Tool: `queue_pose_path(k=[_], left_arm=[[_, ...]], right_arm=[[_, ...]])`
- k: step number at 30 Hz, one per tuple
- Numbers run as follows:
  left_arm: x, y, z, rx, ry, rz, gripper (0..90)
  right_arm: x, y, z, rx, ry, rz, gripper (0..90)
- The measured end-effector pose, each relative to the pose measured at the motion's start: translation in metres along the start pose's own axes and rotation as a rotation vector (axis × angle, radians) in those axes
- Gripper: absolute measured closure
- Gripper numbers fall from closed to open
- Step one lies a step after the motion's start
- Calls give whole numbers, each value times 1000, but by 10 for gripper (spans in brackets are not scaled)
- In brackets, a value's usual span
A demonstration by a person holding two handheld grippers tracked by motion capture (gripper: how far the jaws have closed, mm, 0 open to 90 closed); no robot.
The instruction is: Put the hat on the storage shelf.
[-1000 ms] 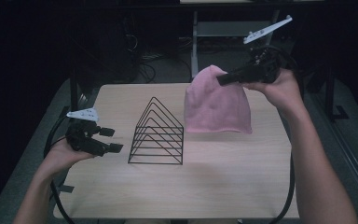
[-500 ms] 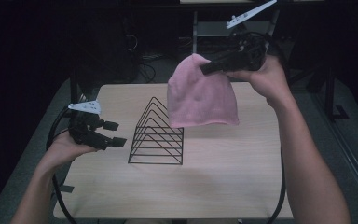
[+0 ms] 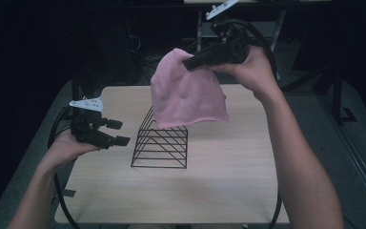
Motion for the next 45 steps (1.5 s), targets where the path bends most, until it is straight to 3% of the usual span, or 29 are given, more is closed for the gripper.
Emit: queue_pose_path(k=[8, 13, 15, 22, 25, 28, 29, 33, 36, 39, 45], left_arm=[[-2, 1, -8, 19, -19, 13, 257], [-2, 5, -16, 40, -37, 38, 299], [-3, 7, -20, 46, -45, 60, 310], [-5, 9, -22, 70, -49, 81, 359], [-8, 9, -20, 68, -37, 96, 402], [-10, 10, -18, 71, -30, 109, 528], [-12, 9, -16, 85, 1, 125, 569], [-15, 7, -12, 55, 37, 128, 659], [-15, 6, -10, 52, 39, 129, 738], [-13, 3, -9, 40, 13, 124, 818], [-16, -2, -10, 12, -5, 120, 831]], right_arm=[[-8, -14, -14, -7, 38, -17, 789], [-16, -22, -24, -5, 46, -27, 789], [-21, -28, -30, -5, 70, -32, 789], [-33, -40, -40, -1, 91, -54, 789], [-37, -48, -44, 0, 107, -68, 788], [-39, -51, -45, 0, 115, -73, 789], [-41, -54, -45, 2, 114, -76, 789], [-41, -58, -42, 3, 111, -77, 789], [-39, -60, -39, 0, 103, -74, 789], [-33, -63, -32, -6, 90, -73, 788], [-28, -64, -23, -4, 65, -63, 787]])
Point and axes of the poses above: each handheld gripper's, and its own axes: y roughly backward along the jaws, z roughly out of its underside, x roughly to its right, the point moved 1 cm from there along -y, roughly forward along the jaws, and after that the axes turned 3 degrees about -y, right-handed, at the moved point
